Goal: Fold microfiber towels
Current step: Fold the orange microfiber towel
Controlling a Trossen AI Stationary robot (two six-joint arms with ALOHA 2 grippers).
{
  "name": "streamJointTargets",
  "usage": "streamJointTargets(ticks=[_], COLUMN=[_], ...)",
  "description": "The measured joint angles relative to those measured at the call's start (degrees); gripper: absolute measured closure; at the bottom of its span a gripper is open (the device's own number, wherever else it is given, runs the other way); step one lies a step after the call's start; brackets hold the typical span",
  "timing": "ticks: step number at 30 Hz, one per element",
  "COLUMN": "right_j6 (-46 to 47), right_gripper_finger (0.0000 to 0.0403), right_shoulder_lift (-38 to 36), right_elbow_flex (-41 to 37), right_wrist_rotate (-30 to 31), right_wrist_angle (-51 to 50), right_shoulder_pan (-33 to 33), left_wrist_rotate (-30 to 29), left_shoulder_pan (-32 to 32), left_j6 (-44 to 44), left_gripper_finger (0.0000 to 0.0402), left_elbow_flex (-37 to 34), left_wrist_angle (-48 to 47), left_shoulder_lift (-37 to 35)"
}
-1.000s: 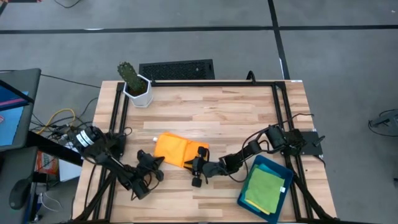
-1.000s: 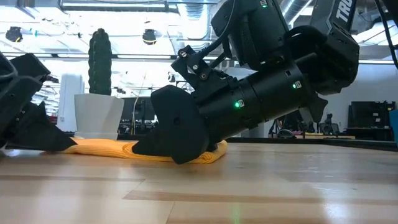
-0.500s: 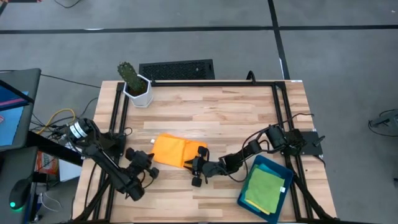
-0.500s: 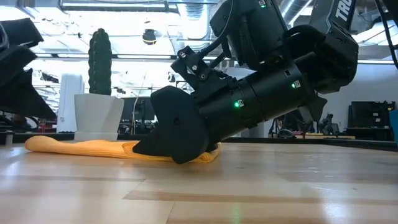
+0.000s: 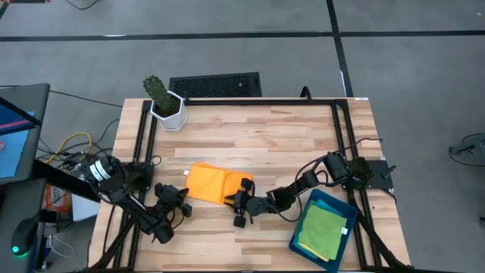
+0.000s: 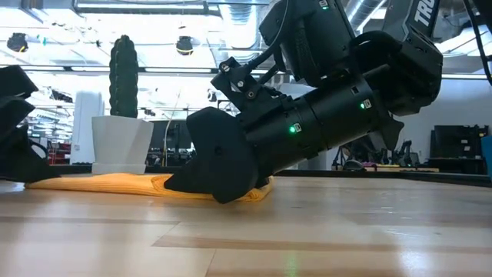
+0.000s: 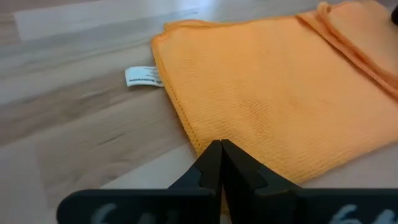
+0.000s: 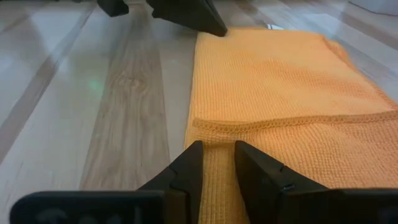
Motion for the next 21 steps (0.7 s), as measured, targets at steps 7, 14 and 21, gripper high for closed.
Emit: streamJointTargets(ticks=[7,14,21], right_j6=[-0.3,-2.2,-6.9], right_gripper_finger=[0.0285,0.0285,0.0285], right_shoulder_lift=[0.0,0.1,-1.1], right_elbow_flex=[0.0,-0.2,1.8], right_wrist_rotate=[-0.2,-0.1,-0.4], right_wrist_angle=[0.2,2.2,11.4], right_shoulder_pan=[-0.3,0.0,0.0], left_wrist_rotate=[0.9,2.4,2.9], left_shoulder_pan=[-0.5,-0.4,0.0], left_j6=[-2.4,0.8,0.9], left_gripper_finger=[0.0401,0.0402,0.0402], left_elbow_flex=[0.9,2.2,3.0], left_wrist_angle=[-1.1,-1.7,-2.7], left_shoulder_lift=[2.7,2.8,2.8])
